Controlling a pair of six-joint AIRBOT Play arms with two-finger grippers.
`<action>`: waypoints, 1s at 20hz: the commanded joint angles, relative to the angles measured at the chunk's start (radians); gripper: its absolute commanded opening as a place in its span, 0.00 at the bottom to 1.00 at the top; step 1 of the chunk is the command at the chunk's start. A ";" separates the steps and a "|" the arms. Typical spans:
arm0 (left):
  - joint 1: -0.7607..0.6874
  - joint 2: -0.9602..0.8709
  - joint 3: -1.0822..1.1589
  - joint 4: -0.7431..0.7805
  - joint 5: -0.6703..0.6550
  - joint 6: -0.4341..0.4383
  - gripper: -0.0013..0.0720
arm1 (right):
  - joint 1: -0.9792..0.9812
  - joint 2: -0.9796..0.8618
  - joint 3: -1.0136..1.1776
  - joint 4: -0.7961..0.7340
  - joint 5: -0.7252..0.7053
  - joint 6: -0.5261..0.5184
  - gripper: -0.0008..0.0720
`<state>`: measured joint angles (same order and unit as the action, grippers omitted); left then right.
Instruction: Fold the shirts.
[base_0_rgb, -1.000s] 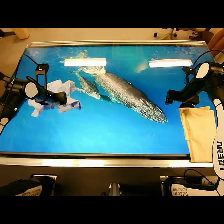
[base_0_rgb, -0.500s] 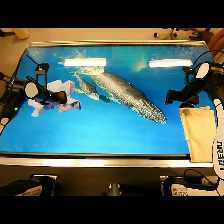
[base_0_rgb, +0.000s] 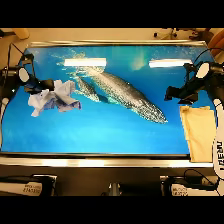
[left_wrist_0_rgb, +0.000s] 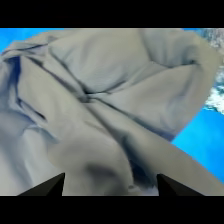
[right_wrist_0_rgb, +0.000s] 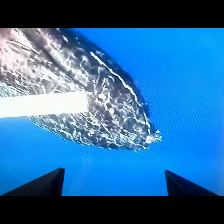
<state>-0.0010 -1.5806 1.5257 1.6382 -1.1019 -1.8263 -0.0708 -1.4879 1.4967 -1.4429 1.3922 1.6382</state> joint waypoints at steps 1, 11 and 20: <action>0.052 -0.178 0.086 -0.153 -0.124 0.031 1.00 | 0.000 -0.001 0.001 0.034 -0.018 0.029 0.93; -0.121 0.193 0.263 -0.278 -0.014 0.197 0.06 | 0.000 0.138 0.014 0.037 -0.159 0.029 0.93; -0.782 0.267 -0.066 -0.278 0.209 0.090 0.06 | 0.000 0.592 0.014 -0.085 -0.225 0.088 0.93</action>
<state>-0.6090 -1.2800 1.5906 1.3636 -1.0290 -1.6615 -0.0708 -1.0229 1.5105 -1.4734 1.1774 1.6951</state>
